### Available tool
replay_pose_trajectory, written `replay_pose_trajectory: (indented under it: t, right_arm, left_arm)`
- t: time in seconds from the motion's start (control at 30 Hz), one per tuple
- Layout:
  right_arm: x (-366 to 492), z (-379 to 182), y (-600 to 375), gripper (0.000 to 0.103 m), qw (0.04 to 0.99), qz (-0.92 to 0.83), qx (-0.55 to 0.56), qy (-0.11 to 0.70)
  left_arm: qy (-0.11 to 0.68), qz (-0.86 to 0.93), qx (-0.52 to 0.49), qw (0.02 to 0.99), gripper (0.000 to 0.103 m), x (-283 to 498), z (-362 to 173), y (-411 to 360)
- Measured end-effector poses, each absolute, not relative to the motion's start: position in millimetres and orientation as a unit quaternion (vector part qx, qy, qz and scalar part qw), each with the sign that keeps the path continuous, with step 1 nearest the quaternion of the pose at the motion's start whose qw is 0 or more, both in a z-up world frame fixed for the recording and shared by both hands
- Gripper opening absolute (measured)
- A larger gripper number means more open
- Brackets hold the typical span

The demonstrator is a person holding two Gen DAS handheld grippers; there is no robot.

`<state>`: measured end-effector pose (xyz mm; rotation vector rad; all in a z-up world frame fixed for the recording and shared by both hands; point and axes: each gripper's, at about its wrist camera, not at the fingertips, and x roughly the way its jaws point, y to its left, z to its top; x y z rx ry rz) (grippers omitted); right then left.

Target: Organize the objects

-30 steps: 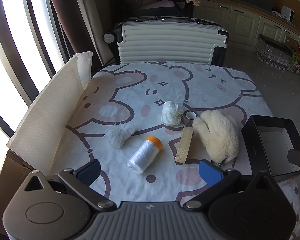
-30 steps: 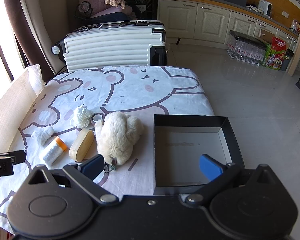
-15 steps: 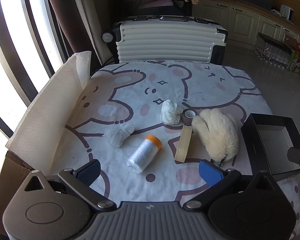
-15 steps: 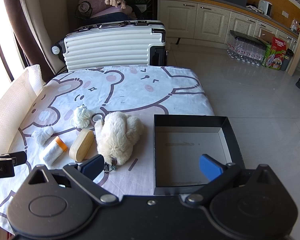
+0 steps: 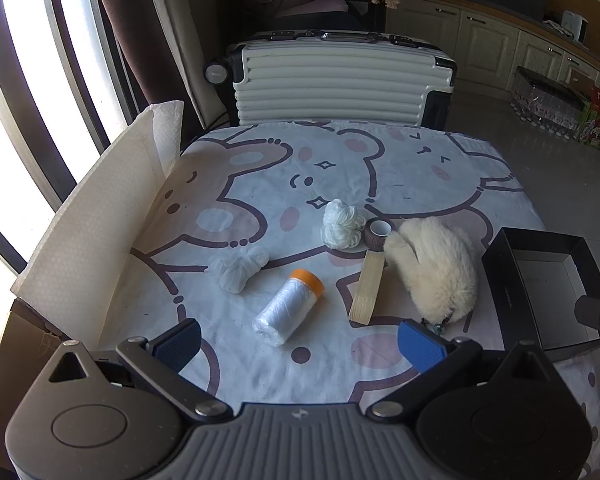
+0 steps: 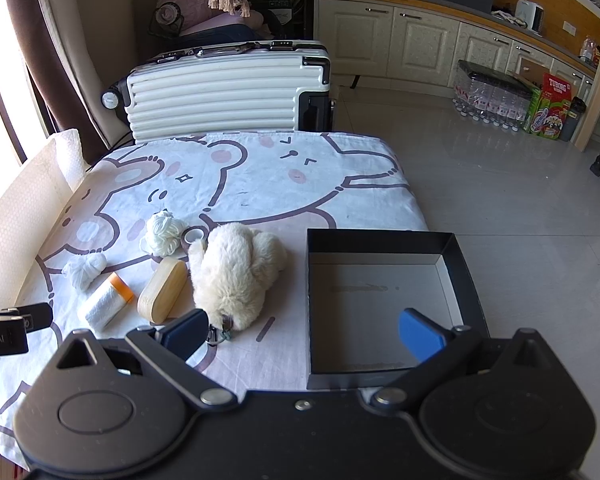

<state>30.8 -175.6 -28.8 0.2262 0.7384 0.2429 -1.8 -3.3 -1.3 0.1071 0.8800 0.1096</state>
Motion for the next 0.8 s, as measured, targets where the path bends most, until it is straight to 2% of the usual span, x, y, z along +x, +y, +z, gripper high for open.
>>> replay_pose_trajectory:
  t: [0.8]
  right_arm:
    - [30.0, -29.4, -174.7, 0.103, 0.919, 0.117, 0.110, 0.360]
  left_arm:
    - [0.417, 0.103, 0.074, 0.900, 0.103, -2.4, -6.5, -2.8]
